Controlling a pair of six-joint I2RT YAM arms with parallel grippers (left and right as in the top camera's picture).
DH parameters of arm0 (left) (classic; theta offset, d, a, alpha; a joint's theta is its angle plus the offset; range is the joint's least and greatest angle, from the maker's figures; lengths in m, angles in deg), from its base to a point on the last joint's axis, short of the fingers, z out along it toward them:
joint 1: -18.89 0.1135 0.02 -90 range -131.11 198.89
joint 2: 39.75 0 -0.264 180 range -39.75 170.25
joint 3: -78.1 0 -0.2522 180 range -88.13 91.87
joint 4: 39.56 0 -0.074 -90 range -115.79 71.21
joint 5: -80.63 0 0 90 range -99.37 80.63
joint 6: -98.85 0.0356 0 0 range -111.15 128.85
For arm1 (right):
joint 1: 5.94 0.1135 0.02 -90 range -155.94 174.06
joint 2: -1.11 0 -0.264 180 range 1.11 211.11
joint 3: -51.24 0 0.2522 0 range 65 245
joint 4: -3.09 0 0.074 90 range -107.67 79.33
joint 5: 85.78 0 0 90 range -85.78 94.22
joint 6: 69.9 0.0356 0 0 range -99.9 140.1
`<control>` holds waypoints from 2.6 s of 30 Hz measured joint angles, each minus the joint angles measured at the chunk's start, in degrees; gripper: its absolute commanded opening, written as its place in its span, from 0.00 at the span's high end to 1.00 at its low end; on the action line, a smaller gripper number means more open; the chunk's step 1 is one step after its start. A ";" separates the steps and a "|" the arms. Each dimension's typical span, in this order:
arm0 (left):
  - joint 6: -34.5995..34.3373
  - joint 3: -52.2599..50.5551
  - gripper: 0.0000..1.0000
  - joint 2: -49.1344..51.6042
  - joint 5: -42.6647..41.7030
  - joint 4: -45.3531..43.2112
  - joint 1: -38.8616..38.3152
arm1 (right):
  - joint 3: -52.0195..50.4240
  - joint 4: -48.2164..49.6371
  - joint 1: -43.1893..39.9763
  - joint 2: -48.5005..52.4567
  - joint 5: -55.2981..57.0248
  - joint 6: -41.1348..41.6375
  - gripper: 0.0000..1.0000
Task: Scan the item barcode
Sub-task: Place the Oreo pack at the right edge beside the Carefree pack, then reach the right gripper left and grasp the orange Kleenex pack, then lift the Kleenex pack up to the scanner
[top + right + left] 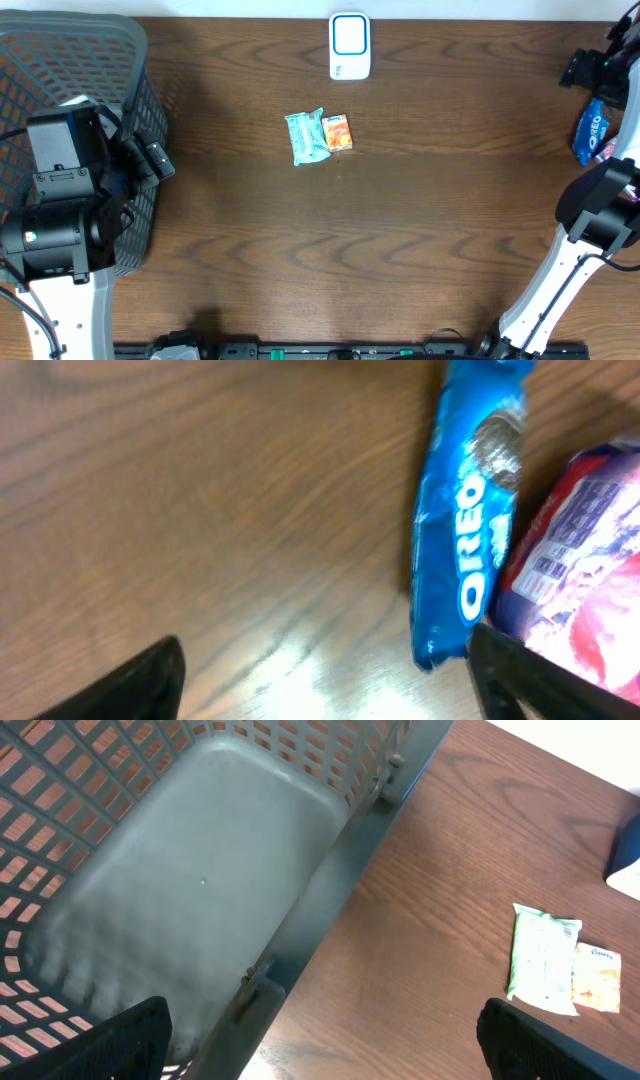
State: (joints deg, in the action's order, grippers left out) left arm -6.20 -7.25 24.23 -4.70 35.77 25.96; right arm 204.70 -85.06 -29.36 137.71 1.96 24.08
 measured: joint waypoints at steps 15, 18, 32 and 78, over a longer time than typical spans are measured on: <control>0.00 0.00 0.02 0.00 0.00 -0.02 0.00 | -8.31 -3.30 11.02 0.00 -22.12 -0.42 0.02; 0.00 0.00 0.02 0.00 0.00 0.00 0.00 | -14.08 -0.35 16.61 0.00 -25.20 -1.29 0.13; 0.00 0.00 0.02 0.00 0.00 0.00 0.00 | -27.06 18.45 39.34 0.00 -29.22 6.27 0.30; 0.00 0.00 0.02 0.00 0.00 0.00 0.00 | -39.82 17.27 25.24 -1.05 -73.09 -5.51 0.99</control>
State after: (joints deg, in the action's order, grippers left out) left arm -6.20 -7.25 24.23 -4.70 35.77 25.96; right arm 164.88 -67.79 -4.12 136.66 -71.13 18.58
